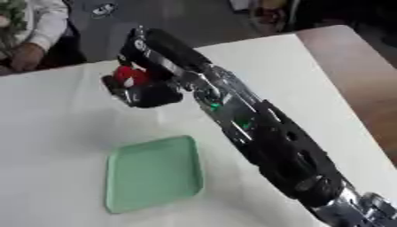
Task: Pick up objects on the table and place them in the box.
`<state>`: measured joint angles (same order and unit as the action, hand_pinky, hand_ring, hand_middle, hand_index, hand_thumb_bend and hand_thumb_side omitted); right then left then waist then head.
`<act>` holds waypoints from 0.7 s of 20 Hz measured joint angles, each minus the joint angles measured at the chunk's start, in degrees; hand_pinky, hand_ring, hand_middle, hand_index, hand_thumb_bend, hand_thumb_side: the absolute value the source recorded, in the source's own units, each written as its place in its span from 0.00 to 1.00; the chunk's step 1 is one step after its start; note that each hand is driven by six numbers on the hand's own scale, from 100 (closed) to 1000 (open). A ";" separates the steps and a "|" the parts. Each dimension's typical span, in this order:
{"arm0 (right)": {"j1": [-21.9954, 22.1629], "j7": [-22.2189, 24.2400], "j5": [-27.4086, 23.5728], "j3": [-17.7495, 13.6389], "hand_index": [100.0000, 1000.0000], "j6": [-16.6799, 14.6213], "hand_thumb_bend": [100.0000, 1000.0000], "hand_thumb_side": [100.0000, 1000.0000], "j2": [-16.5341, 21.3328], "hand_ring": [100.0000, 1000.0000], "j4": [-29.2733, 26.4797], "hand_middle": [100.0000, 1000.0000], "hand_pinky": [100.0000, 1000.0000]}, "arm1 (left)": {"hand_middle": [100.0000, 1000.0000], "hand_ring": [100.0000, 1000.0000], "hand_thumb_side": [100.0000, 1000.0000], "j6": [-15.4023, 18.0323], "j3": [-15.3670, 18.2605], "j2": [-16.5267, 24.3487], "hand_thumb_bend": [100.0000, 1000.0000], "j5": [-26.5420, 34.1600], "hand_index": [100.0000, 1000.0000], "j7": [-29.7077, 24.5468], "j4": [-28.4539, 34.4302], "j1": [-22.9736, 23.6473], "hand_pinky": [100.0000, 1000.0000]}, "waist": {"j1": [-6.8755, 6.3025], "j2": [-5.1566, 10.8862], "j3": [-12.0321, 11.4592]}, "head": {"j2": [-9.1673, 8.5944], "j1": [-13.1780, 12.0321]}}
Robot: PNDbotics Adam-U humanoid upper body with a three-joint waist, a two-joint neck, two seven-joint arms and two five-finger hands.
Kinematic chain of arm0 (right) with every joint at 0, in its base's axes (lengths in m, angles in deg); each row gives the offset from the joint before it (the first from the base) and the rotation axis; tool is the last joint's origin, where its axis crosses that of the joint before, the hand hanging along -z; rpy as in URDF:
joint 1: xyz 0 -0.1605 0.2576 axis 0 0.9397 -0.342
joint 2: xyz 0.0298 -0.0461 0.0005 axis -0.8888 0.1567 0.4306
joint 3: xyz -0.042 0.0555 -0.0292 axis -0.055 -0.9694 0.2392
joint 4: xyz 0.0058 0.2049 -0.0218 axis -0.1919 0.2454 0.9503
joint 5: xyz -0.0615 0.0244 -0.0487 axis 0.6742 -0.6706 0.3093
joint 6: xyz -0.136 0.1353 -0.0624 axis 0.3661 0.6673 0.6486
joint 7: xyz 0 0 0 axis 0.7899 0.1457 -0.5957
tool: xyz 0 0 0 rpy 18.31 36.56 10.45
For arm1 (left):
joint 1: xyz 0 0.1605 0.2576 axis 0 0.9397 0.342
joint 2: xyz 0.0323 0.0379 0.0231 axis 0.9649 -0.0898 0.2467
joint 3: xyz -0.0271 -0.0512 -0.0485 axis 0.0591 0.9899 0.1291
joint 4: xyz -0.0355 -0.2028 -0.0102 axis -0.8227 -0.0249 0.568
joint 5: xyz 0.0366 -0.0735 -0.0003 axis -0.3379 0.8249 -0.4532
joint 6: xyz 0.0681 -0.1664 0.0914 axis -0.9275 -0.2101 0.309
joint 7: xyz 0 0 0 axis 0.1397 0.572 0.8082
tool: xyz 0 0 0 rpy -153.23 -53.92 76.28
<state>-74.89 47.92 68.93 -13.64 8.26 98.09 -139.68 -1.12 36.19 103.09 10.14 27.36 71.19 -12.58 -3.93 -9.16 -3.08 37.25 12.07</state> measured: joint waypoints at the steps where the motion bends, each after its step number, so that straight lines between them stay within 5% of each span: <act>1: 0.69 0.45 -0.27 0.06 0.00 0.20 0.00 0.20 -0.03 0.00 -0.65 0.00 0.00 | 0.58 0.49 0.65 0.07 0.09 0.00 0.48 -0.11 0.71 0.07 0.00 0.00 0.30 | 0.05 0.00 -0.01 | 0.12 -0.03; 14: 5.59 3.05 0.30 1.09 0.00 0.37 0.00 0.21 -0.03 0.00 -3.67 0.00 0.00 | 0.58 0.49 0.65 0.16 0.24 0.49 0.48 -0.23 0.71 0.17 0.00 -0.01 0.30 | 0.12 0.36 -0.13 | 0.38 -0.49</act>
<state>-69.31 50.97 69.23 -12.55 8.64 98.06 -143.35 -0.95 36.43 103.58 9.91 27.53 71.19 -12.60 -3.80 -8.81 -3.21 37.64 11.58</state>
